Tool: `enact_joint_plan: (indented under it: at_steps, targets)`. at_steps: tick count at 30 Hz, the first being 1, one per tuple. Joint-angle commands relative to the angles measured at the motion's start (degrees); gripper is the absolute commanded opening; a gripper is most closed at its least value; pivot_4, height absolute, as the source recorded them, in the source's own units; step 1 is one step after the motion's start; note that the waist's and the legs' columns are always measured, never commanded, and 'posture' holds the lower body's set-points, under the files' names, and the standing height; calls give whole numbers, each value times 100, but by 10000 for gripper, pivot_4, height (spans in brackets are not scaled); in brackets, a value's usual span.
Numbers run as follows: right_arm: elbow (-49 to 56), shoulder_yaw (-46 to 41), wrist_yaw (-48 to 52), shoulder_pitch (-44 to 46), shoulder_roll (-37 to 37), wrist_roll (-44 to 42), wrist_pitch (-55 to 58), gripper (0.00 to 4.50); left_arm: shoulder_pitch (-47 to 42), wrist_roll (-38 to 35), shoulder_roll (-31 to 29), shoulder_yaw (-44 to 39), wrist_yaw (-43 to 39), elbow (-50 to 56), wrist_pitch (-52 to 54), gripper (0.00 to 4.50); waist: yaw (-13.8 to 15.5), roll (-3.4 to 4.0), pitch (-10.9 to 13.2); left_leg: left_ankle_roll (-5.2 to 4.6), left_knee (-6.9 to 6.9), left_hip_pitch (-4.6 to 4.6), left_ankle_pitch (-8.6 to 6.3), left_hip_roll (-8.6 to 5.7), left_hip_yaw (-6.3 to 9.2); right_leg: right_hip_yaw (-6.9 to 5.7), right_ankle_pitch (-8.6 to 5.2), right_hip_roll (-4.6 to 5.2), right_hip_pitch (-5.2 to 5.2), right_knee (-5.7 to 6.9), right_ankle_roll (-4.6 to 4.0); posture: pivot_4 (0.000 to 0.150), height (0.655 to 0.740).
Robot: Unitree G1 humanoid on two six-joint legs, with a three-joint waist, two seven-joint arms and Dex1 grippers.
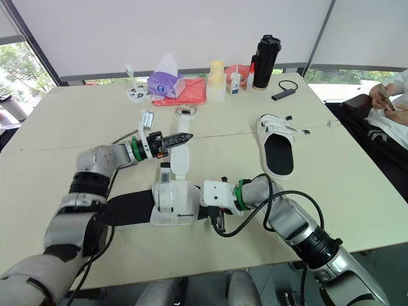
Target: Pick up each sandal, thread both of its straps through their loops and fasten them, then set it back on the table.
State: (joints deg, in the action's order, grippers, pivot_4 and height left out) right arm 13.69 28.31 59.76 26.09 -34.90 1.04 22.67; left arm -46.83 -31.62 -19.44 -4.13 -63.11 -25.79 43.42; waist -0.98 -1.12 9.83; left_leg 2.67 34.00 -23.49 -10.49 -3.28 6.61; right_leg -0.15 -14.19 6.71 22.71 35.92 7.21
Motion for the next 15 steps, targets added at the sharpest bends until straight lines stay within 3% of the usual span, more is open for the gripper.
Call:
enact_joint_plan:
  at_steps: [1,8,12,15]
  targets:
    - [-385,175,-99,-133,-113,364,154,0,457,425,-241,521,-615,1126,-1197,139,9,0,0,1,-1,0,0,0,0,0,0,0,-1,-2,-6,1500,7400]
    - [-430,178,-75,-125,-123,397,86,0,1455,1201,-816,1207,-1558,2208,-3535,139,-1,5,-3,3,-12,0,-2,17,-2,0,6,2,-13,-54,-21,1500,7400]
    - [-435,178,-74,-131,-112,399,78,0,1802,1796,-1052,1505,-1989,1826,-5641,139,7,10,-6,2,-21,0,-3,20,-3,1,9,7,-10,-63,-26,1500,7400]
    - [-450,181,-75,-128,-99,402,75,0,1820,1843,-1045,1544,-2040,1566,-6242,139,16,10,-6,2,-21,-2,-3,21,-1,1,8,8,-9,-64,-26,1500,7400]
